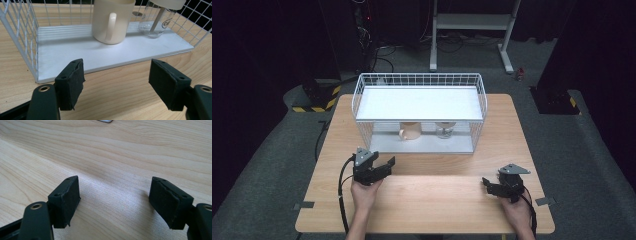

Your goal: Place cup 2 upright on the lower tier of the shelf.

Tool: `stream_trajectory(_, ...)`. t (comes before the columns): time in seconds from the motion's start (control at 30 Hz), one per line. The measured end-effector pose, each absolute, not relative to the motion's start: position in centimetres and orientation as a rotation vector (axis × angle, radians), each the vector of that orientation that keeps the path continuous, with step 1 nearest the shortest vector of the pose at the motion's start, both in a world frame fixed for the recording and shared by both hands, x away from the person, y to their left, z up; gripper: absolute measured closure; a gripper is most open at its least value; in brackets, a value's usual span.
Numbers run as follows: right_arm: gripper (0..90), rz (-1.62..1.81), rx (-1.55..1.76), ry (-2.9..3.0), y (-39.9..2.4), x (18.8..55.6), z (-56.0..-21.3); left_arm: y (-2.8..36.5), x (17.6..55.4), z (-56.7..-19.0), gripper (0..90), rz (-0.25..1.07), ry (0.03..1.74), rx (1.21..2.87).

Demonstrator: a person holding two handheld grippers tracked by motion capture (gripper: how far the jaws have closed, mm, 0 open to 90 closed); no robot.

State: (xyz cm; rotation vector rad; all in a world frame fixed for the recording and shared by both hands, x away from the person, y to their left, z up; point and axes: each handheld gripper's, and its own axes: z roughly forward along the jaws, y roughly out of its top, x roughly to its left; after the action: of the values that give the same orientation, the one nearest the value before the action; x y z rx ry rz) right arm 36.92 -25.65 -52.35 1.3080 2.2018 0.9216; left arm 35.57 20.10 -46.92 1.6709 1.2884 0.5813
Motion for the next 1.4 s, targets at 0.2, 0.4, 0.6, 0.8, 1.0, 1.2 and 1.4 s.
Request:
stream_trajectory(0.2,24.5,0.922,1.310,2.201,-25.6,36.9,-52.4,20.1,35.0,-47.0,28.2,0.581,1.283,1.683)
stream_trajectory(0.4,24.5,0.922,1.309,2.201,-25.6,36.9,-52.4,20.2,34.4,-47.2,28.1,0.592,1.283,1.691)
stream_trajectory(0.6,24.5,0.922,1.310,2.201,-25.6,36.9,-52.4,20.5,34.0,-47.9,28.1,0.598,1.303,1.698)
stream_trajectory(0.8,24.5,0.922,1.310,2.201,-25.6,36.9,-52.4,20.6,33.6,-48.4,28.1,0.595,1.312,1.702)
stream_trajectory(1.0,24.5,0.921,1.311,2.199,-25.6,36.9,-52.4,20.5,33.2,-48.8,28.1,0.585,1.311,1.707)
stream_trajectory(1.2,24.5,0.921,1.311,2.199,-25.6,36.9,-52.4,20.5,32.8,-49.2,28.2,0.587,1.316,1.715)
stream_trajectory(1.4,24.5,0.921,1.311,2.199,-25.6,36.9,-52.4,20.5,32.7,-49.6,28.3,0.591,1.330,1.725)
